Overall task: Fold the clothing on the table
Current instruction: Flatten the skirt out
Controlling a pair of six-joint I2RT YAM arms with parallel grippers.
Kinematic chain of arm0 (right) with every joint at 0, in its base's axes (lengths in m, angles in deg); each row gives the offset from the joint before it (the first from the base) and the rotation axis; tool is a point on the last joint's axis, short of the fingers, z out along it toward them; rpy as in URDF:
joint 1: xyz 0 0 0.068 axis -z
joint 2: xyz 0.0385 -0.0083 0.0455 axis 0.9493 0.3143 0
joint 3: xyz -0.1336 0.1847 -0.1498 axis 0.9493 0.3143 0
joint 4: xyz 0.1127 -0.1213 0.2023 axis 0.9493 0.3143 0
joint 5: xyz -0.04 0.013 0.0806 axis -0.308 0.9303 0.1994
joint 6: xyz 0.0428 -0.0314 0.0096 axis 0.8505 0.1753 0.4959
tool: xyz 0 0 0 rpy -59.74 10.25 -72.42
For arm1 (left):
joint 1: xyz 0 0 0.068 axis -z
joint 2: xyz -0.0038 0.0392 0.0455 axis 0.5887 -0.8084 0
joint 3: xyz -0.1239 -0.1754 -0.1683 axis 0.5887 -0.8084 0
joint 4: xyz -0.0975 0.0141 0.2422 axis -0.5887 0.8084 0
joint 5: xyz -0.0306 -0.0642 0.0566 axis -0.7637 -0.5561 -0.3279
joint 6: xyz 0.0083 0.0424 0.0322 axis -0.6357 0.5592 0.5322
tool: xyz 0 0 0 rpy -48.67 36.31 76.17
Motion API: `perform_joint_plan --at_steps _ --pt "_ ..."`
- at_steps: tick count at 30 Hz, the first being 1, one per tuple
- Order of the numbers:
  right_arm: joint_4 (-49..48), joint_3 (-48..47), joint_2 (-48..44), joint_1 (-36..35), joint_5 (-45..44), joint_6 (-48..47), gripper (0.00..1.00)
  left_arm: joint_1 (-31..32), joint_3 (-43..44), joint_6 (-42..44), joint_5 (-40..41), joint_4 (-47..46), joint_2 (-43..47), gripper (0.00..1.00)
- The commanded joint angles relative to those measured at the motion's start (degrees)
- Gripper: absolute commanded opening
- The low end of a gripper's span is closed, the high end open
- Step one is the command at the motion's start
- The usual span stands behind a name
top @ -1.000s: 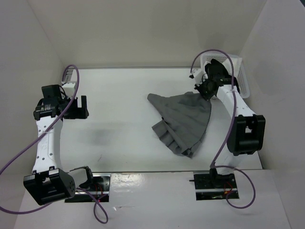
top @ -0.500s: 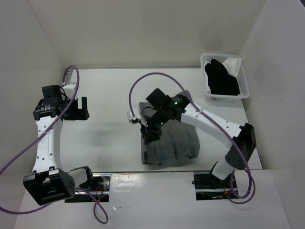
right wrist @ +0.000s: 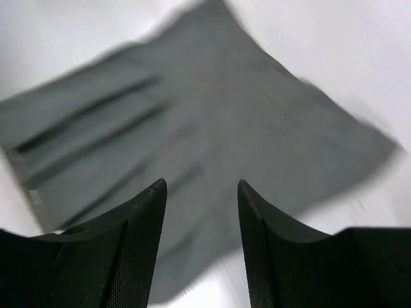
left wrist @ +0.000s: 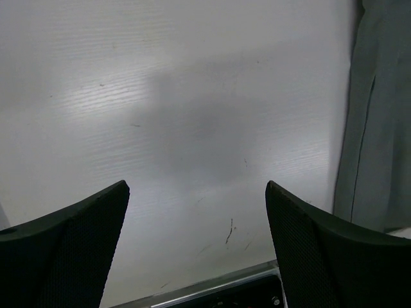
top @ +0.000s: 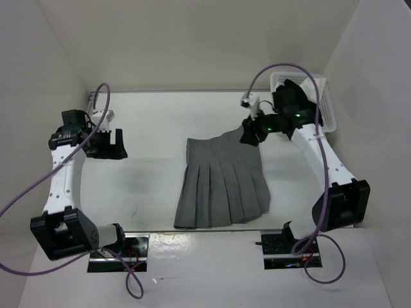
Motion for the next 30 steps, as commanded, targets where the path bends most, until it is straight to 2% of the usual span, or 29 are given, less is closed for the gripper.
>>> perform_joint_plan --at_steps 1,3,6,9,13,16,19,23,30 --pt "-7.40 5.51 -6.59 8.07 -7.67 4.22 0.54 2.44 5.31 1.58 -5.23 -0.16 -7.46 0.92" --pt "-9.59 7.55 -9.23 12.39 -9.26 6.40 0.54 5.07 8.04 1.06 -7.85 -0.16 -11.08 0.89" --pt "-10.91 10.80 -12.05 13.65 -14.79 9.57 0.54 9.29 14.54 -1.74 -7.87 -0.87 -18.37 0.88" --pt "-11.45 12.48 -15.31 14.79 -18.32 13.43 0.54 16.67 21.99 -5.00 -6.30 -2.80 -25.76 0.88" --pt "-11.45 14.32 -18.38 22.59 -15.87 14.68 0.57 27.64 30.09 -15.17 -2.26 -6.92 -35.87 0.85" --pt "-9.44 14.33 -19.70 24.02 -16.82 14.68 0.58 32.75 34.23 -23.87 4.24 -7.99 -41.41 0.85" --pt "-8.03 13.80 -20.23 27.00 -16.83 15.29 0.58 35.75 35.56 -29.43 9.34 -7.99 -46.51 0.85" --pt "-6.09 14.32 -22.86 31.65 -14.55 15.30 0.58 40.23 37.32 -32.08 13.83 -6.23 -51.00 0.85" --pt "-6.62 16.87 -25.33 34.21 -12.70 15.82 0.58 40.86 35.48 -33.23 15.51 -6.23 -53.89 0.83"
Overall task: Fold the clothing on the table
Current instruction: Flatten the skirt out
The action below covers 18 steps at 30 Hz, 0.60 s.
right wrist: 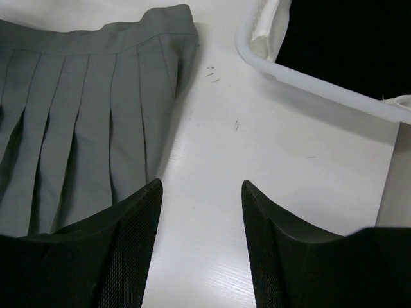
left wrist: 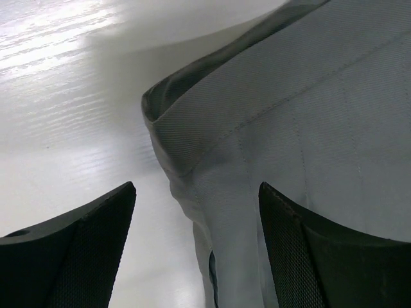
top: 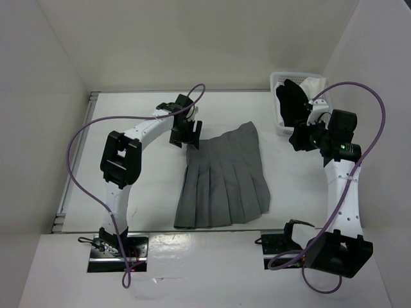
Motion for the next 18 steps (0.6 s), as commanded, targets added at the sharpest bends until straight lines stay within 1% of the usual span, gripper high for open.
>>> perform_joint_plan --at_steps 1,3,5,10,11,12,18 --pt "0.16 1.20 -1.81 0.91 1.77 1.05 0.58 -0.41 0.85 -2.30 2.09 0.02 -0.70 0.83" --pt "0.16 1.21 -1.81 0.91 2.29 1.05 0.58 -0.41 2.44 -2.30 2.70 0.02 -2.01 0.83" --pt "-0.36 1.73 -1.81 0.91 2.30 1.05 0.58 -0.41 3.84 -2.30 2.70 0.55 -2.80 0.78" --pt "-0.37 1.73 -1.81 0.91 2.83 1.05 0.58 -0.41 4.99 -2.30 2.70 0.03 -5.09 0.70" --pt "-0.37 1.73 -1.81 0.91 2.83 1.05 0.58 -0.41 5.77 -2.30 2.70 0.02 -5.10 0.70" --pt "-0.37 1.73 -1.81 0.91 2.83 1.05 0.58 -0.41 5.78 -2.30 2.18 0.02 -5.62 0.66" --pt "-0.37 1.73 -1.81 0.91 2.83 1.05 0.58 -0.41 7.63 -1.78 1.48 0.02 -6.67 0.57"
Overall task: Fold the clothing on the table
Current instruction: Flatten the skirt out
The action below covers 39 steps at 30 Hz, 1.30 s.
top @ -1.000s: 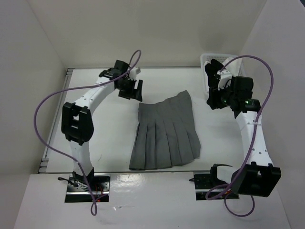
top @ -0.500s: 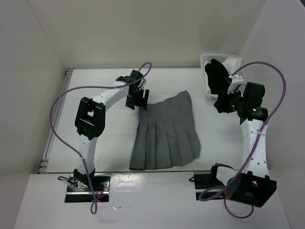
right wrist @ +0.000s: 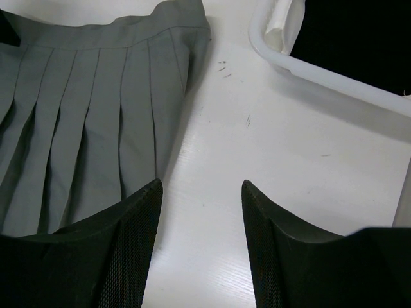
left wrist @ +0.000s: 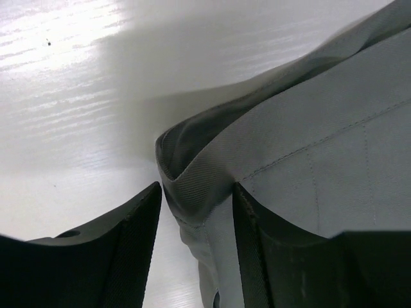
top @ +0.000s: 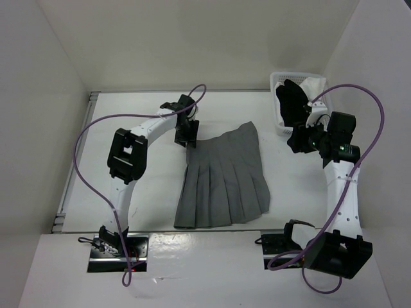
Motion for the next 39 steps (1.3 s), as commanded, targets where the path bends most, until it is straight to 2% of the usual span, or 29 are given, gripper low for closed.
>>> perform_joint_plan --at_steps 1,5,6,10,14,18,22,27,31,33,37,39 --pt "-0.56 0.07 -1.03 0.47 0.77 0.02 0.58 -0.12 3.21 -0.35 -0.54 -0.26 -0.56 0.55" --pt "-0.04 0.60 -1.03 0.47 1.29 0.02 0.59 -0.12 3.21 0.18 -1.59 -1.40 -1.09 0.42" --pt "-0.04 1.12 -1.03 0.47 1.30 0.02 0.59 -0.12 3.21 0.18 -1.59 -1.40 -1.09 0.32" --pt "-0.04 1.13 -1.03 1.00 1.30 0.02 0.59 -0.12 3.21 0.70 -2.90 -1.40 -1.09 0.10" --pt "-0.04 1.13 -1.55 1.00 1.30 0.02 0.59 -0.12 1.29 3.76 -6.06 -1.93 -0.56 0.02" --pt "-0.04 1.65 -1.55 1.00 2.09 -0.51 0.59 -0.12 0.58 8.67 -9.94 -1.76 0.85 0.02" --pt "-0.65 2.18 -1.55 1.00 3.32 -0.51 0.59 -0.12 7.15 14.93 -12.13 1.49 2.25 0.02" --pt "-1.88 4.46 -2.70 1.00 4.37 -0.51 0.59 1.19 26.65 26.18 -16.18 10.62 2.25 0.03" --pt "-2.94 5.78 -3.22 1.00 4.90 -0.51 0.59 0.94 37.28 28.12 -15.82 17.91 -1.51 0.04" --pt "-3.55 6.31 -2.18 0.39 6.21 -0.51 0.59 0.15 37.23 29.08 -17.84 20.04 -2.84 0.04" --pt "-5.57 4.39 2.56 -3.91 5.44 -0.51 0.59 -0.56 28.28 32.07 -18.91 18.82 -0.31 0.05" --pt "-6.18 3.07 6.69 -8.04 4.21 -0.51 0.59 -0.56 20.55 32.70 -18.91 15.66 1.45 0.07"
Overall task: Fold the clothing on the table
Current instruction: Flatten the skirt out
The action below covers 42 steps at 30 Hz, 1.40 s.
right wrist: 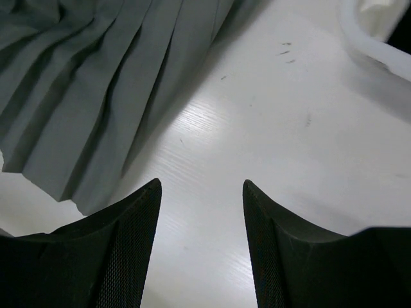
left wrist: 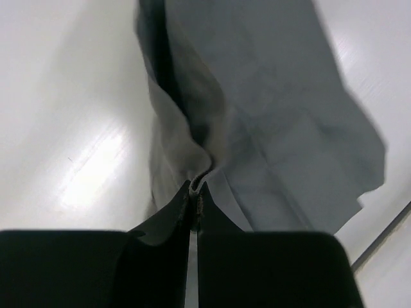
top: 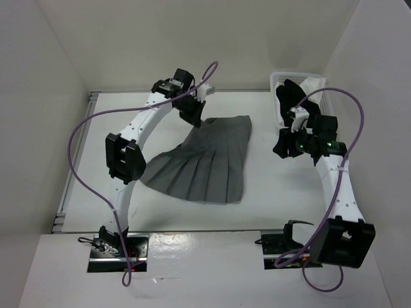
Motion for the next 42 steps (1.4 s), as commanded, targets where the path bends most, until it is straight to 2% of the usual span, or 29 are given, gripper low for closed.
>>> perform_joint_plan --at_steps 1,7,11,17,21,25,34,42 --pt "-4.70 -3.64 6.93 -6.69 -0.15 -0.96 0.59 -0.54 -8.64 4.21 -1.36 -0.23 2.77 0.07" --pt "-9.09 -8.31 18.20 -17.34 -6.30 -1.59 0.58 -1.07 -23.58 3.70 1.10 -7.09 6.56 0.07" --pt "-17.86 -9.63 24.79 -17.88 -5.78 -0.36 0.56 -2.29 -28.25 3.69 2.51 -9.04 9.10 0.07" --pt "-25.52 -15.86 36.22 -17.88 -4.72 1.84 0.55 -2.83 -33.27 3.69 3.65 -11.15 11.39 0.09" --pt "-26.06 -20.17 43.94 -19.10 -2.80 3.25 0.55 -2.83 -35.46 3.69 3.66 -11.15 12.53 0.09" --pt "-28.53 -20.70 46.95 -20.86 -2.17 3.95 0.55 -2.83 -38.28 4.92 3.66 -11.68 13.68 0.09" --pt "-29.67 -27.47 53.28 -20.87 0.98 7.46 0.54 -2.83 -37.67 5.97 1.46 -11.15 13.68 0.09" --pt "-28.97 -28.70 53.81 -22.62 4.24 10.46 0.55 -2.83 -38.19 5.98 0.32 -11.15 13.68 0.09"
